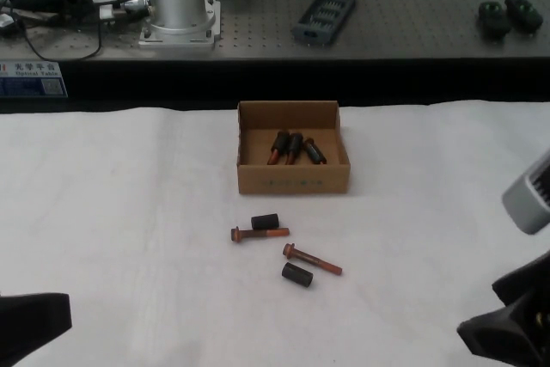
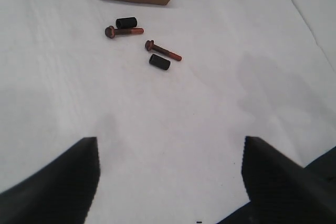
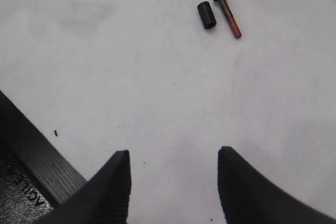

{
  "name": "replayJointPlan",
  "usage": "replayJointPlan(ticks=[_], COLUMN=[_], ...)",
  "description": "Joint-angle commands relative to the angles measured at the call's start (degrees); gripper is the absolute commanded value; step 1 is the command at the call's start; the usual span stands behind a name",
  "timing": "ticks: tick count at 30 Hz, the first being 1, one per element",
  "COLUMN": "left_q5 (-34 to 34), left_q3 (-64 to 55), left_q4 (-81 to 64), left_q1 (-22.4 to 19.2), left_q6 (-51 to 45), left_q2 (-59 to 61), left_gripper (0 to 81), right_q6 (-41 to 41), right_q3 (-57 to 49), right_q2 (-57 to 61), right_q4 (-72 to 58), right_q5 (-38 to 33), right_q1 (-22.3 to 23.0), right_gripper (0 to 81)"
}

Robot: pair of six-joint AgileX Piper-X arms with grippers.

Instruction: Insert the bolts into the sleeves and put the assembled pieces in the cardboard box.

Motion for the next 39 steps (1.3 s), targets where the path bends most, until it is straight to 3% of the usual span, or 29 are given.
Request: replayJointPlan(ticks=[1,11,17,27,34,39], left_q5=[-0.1,0.03,0.02,0.02,0.02,0.02], left_q3=[-0.54,-0.54,-0.54,-0.54,-0.54,-0.54], left_q4=[-0.23,-0.23,-0.23,-0.23,-0.23,-0.23], left_q1=[0.05,0.05,0.05,0.05,0.05,0.05], left_q6=[0.41,0.41,0.65,0.79,0.79,0.79], left_q2=[-0.47,-0.47,-0.47,-0.47,-0.47,-0.47], left_gripper=[54.6,54.6,54.6,54.6,54.6,54.6], right_q6=[-2.75,-20.56,-24.07,-24.95,-24.95,-25.17], right_q3=[-0.34,-10.68,-22.46,-34.58,-36.18,-36.18], right_q2=[1.27,31.94,46.85,56.7,59.35,60.46], right_q4=[-1.11,-2.06,-2.31,-6.75,-7.36,-8.83], right_q5=[-0.36,5.06,5.75,1.84,-1.28,-2.87], right_q1=[0.11,-3.89,-7.38,-9.41,-9.42,-9.42], right_gripper=[37.9,37.9,37.8,37.5,37.5,32.0])
